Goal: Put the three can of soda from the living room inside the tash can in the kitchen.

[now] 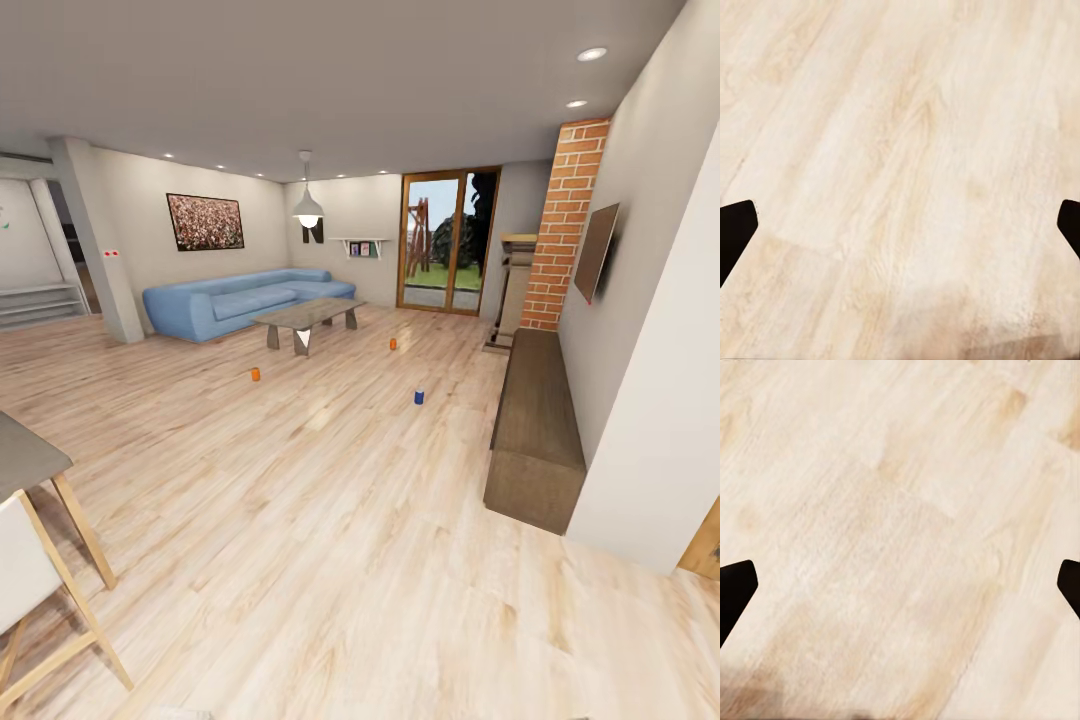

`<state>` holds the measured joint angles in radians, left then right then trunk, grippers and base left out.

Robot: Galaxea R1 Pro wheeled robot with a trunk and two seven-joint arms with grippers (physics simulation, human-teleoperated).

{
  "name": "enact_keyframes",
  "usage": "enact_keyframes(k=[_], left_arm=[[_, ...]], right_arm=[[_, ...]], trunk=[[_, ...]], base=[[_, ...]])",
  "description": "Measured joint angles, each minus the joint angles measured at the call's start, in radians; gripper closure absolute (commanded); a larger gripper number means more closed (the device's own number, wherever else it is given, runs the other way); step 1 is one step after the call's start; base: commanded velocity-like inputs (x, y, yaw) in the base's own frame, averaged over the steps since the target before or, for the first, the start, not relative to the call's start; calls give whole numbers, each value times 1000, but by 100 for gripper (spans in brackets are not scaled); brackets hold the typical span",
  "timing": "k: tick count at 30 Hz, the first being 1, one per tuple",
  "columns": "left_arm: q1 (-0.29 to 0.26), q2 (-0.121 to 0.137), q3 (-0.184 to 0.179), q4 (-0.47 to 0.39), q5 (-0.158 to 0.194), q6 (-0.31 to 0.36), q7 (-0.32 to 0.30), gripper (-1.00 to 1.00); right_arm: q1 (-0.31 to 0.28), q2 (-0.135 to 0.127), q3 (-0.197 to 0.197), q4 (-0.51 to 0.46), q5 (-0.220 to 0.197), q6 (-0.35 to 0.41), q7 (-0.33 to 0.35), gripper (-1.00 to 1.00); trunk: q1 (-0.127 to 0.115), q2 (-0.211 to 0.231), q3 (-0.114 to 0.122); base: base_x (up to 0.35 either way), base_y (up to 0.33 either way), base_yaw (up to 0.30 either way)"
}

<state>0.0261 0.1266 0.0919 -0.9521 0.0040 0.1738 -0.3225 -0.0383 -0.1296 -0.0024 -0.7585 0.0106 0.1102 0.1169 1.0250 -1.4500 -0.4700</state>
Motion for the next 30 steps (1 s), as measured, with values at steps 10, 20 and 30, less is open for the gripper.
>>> enact_keyframes(k=[10,20,30], left_arm=[[0,1,38,0,1,1,-11,-100],[0,1,41,0,1,1,-13,-100],[0,1,41,-1,1,1,-15,-100]], right_arm=[[0,-9,-1,9,-1,-49,0,-100],[0,-10,-1,10,-1,-52,1,-100],[0,-10,-1,9,-1,-48,1,-100]], trunk=[[0,0,0],[0,0,0],[0,0,0]], base=[[0,0,0],[0,0,0],[0,0,-92]])
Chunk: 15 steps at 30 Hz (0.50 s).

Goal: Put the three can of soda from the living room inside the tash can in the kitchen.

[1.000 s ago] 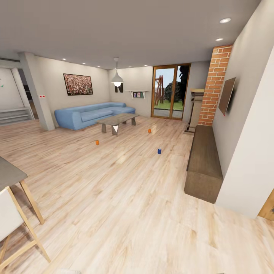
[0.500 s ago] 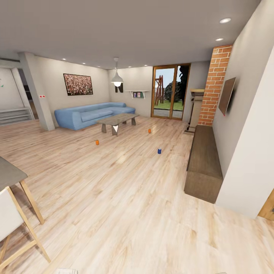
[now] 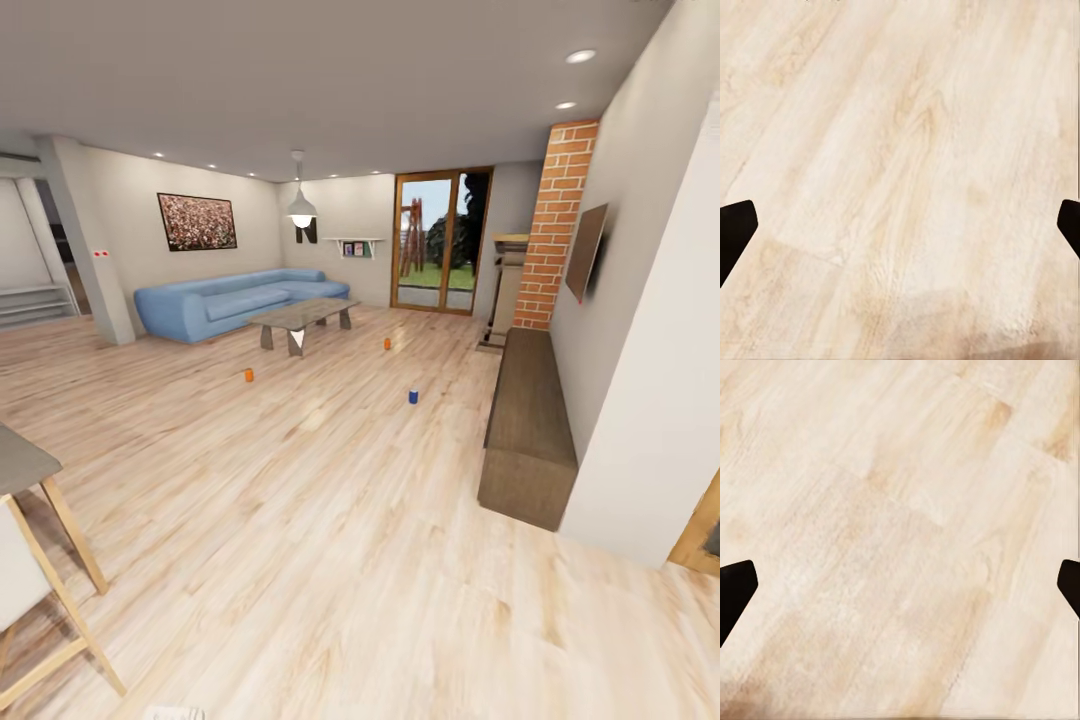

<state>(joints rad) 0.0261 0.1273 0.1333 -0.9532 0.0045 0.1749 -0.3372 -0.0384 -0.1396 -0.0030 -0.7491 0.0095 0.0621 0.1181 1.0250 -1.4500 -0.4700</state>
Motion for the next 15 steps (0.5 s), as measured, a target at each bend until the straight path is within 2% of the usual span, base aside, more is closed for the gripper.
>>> enact_keyframes(k=[10,15], left_arm=[[0,0,0,-1,0,0,0,-100],[0,0,0,0,0,0,0,-100]], right_arm=[[0,0,0,-1,1,2,0,-100],[0,0,0,0,1,2,0,-100]], trunk=[[0,0,0],[0,0,0]], base=[[0,0,-246],[0,0,-129]])
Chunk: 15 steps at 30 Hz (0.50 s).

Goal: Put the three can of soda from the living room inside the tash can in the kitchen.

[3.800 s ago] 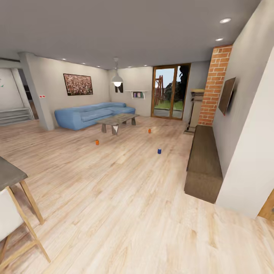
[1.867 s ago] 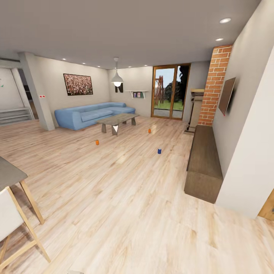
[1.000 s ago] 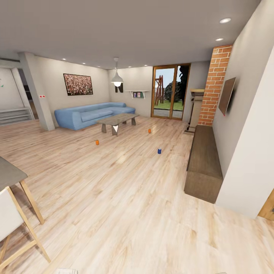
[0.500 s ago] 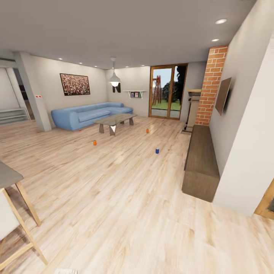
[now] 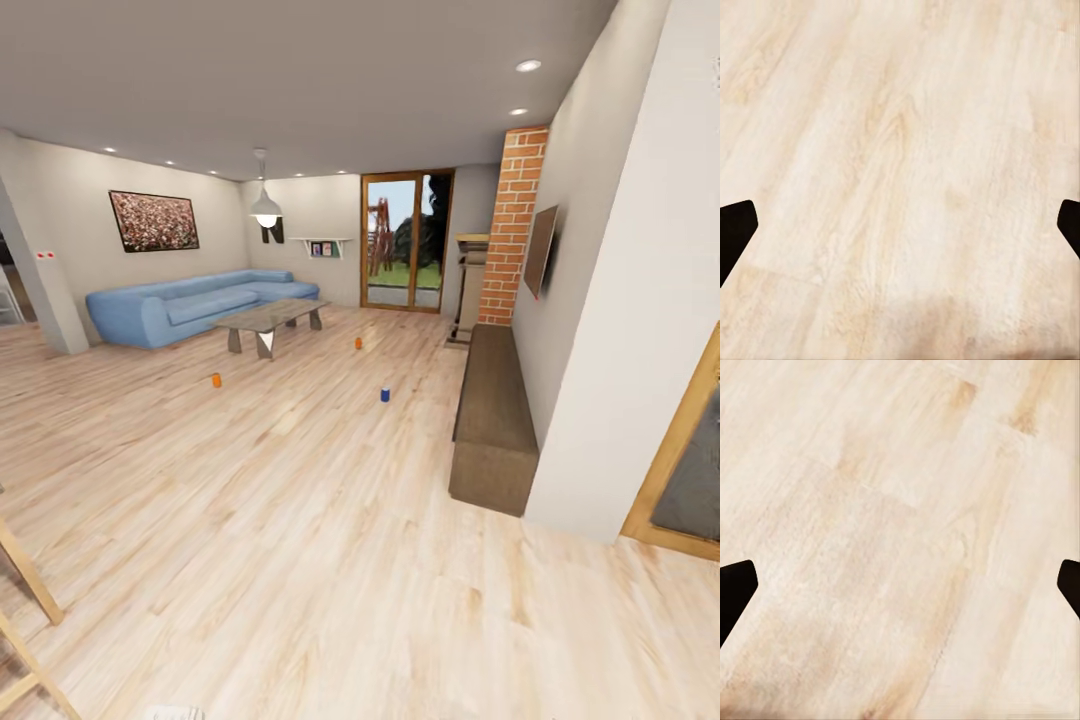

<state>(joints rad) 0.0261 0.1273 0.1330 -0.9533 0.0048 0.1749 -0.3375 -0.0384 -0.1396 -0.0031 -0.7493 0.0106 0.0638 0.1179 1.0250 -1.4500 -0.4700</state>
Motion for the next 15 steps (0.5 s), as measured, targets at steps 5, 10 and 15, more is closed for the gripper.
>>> enact_keyframes(k=[5,10,15], left_arm=[[0,0,0,-1,0,0,0,-100],[0,0,0,-1,0,0,0,-100],[0,0,0,-1,0,0,0,-100]], right_arm=[[0,0,0,1,0,0,0,-100],[0,0,0,0,0,-1,-1,-100],[0,0,0,0,0,-1,0,-100]], trunk=[[0,0,0],[0,0,0],[0,0,0]], base=[[0,0,-29],[0,0,-7],[0,0,-43]])
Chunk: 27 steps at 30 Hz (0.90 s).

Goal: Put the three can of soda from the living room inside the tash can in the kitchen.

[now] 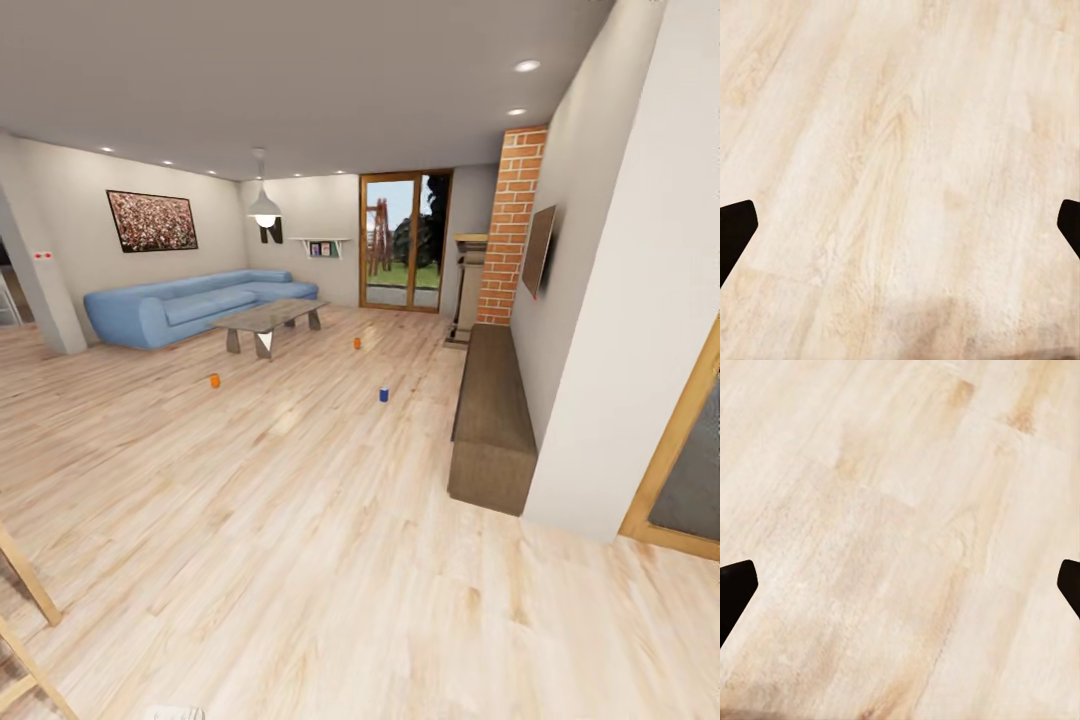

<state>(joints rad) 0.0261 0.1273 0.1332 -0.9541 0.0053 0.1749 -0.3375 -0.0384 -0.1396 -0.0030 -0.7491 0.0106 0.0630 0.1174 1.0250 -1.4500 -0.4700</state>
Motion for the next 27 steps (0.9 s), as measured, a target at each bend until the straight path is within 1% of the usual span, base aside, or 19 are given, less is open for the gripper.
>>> enact_keyframes(k=[8,27], left_arm=[[0,0,0,0,0,0,0,-100],[0,0,0,0,0,0,0,-100]], right_arm=[[0,0,0,0,0,1,0,-100],[0,0,0,0,0,1,1,-100]], trunk=[[0,0,0],[0,0,0]], base=[[0,0,-199],[0,0,-261]])
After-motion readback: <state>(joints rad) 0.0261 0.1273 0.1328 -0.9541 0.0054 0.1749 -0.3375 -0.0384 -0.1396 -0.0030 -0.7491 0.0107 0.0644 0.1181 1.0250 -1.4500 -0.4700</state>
